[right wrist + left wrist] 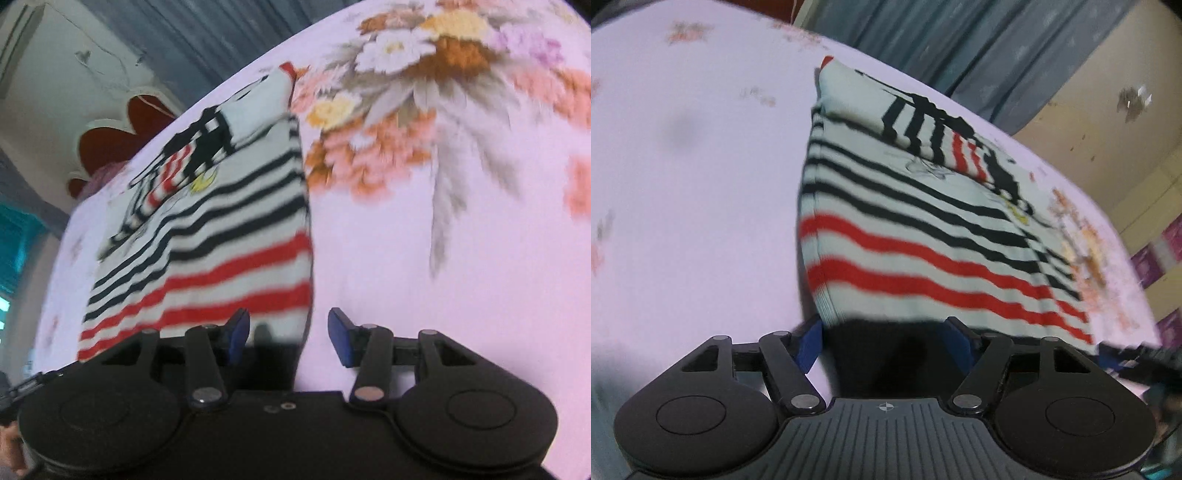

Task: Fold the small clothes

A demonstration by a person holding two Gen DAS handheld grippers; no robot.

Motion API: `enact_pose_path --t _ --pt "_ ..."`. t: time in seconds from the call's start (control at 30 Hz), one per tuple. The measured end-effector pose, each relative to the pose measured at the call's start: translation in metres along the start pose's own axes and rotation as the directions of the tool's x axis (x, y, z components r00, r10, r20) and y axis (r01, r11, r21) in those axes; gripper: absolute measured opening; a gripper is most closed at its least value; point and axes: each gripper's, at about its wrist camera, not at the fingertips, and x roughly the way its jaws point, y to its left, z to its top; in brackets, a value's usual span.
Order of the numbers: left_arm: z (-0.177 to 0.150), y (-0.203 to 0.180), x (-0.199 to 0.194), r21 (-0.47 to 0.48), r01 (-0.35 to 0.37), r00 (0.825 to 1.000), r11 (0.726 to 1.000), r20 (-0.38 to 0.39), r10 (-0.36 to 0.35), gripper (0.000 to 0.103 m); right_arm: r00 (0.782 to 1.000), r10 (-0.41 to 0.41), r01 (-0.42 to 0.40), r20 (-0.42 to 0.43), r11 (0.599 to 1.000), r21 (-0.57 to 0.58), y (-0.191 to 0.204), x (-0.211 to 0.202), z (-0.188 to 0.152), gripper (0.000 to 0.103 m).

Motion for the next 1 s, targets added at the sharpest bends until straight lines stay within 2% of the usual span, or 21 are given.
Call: enact_pose_path --t 0.13,0.2,0.33,0.43,0.57,0.6,0.7,0.73,0.77,0.8,0.83,0.9,0.93,1.0 --pt "-0.025 0.012 -0.011 -0.155 0.110 0.994 0.982 0.016 -0.109 0.062 0.995 0.085 -0.086 -0.042 0.996 -0.012 0.005 -0.005 -0.021 0.046" --pt "-0.039 0.018 -0.012 -0.206 0.160 0.987 0.965 0.025 -0.158 0.057 0.991 0.124 -0.124 -0.058 0.992 -0.001 0.007 -0.006 -0.028 0.046" --pt "-0.040 0.027 -0.005 -0.279 0.218 0.976 0.935 0.060 -0.210 0.056 0.979 0.191 -0.188 -0.066 0.981 0.041 0.003 -0.001 -0.026 0.042" --pt "-0.032 0.029 0.007 -0.298 0.248 0.969 0.922 0.083 -0.234 0.055 0.969 0.243 -0.235 -0.051 0.965 0.116 -0.004 0.010 -0.017 0.034" --pt "-0.022 0.021 0.016 -0.264 0.267 0.964 0.927 0.077 -0.256 0.043 0.964 0.259 -0.251 -0.057 0.961 0.120 -0.003 0.013 -0.015 0.028" --pt "-0.022 0.017 0.015 -0.240 0.262 0.965 0.935 0.076 -0.251 0.042 0.961 0.271 -0.264 -0.062 0.959 0.106 -0.001 0.012 -0.016 0.024" --pt "-0.024 0.015 0.017 -0.213 0.227 0.974 0.950 0.071 -0.216 0.041 0.960 0.270 -0.265 -0.068 0.961 0.084 -0.002 0.010 -0.017 0.023" --pt "-0.024 0.014 0.018 -0.200 0.213 0.977 0.956 0.071 -0.203 0.034 0.964 0.255 -0.249 -0.074 0.965 0.085 -0.003 0.012 -0.018 0.021" --pt "-0.024 0.013 0.017 -0.180 0.186 0.982 0.966 0.068 -0.177 0.010 0.969 0.230 -0.223 -0.088 0.972 0.075 -0.003 0.017 -0.018 0.009" --pt "-0.023 0.011 0.015 -0.163 0.154 0.987 0.975 0.076 -0.143 0.003 0.975 0.199 -0.194 -0.101 0.980 0.052 -0.002 0.020 -0.019 0.005" --pt "-0.024 0.013 0.008 -0.169 0.184 0.980 0.968 0.110 -0.167 0.003 0.980 0.179 -0.178 -0.088 0.984 0.020 0.001 0.016 -0.018 0.005" --pt "-0.026 0.019 -0.011 -0.171 0.248 0.955 0.954 0.212 -0.210 0.003 0.975 0.223 -0.223 -0.007 0.975 -0.003 0.003 -0.004 -0.015 0.005" --pt "-0.026 0.020 -0.015 -0.170 0.235 0.955 0.957 0.225 -0.194 0.003 0.969 0.247 -0.246 0.022 0.969 -0.015 0.003 -0.013 -0.014 0.005" --pt "-0.028 0.027 -0.010 -0.186 0.182 0.972 0.965 0.184 -0.148 0.003 0.976 0.216 -0.214 0.019 0.975 -0.062 0.004 -0.017 -0.012 0.005"
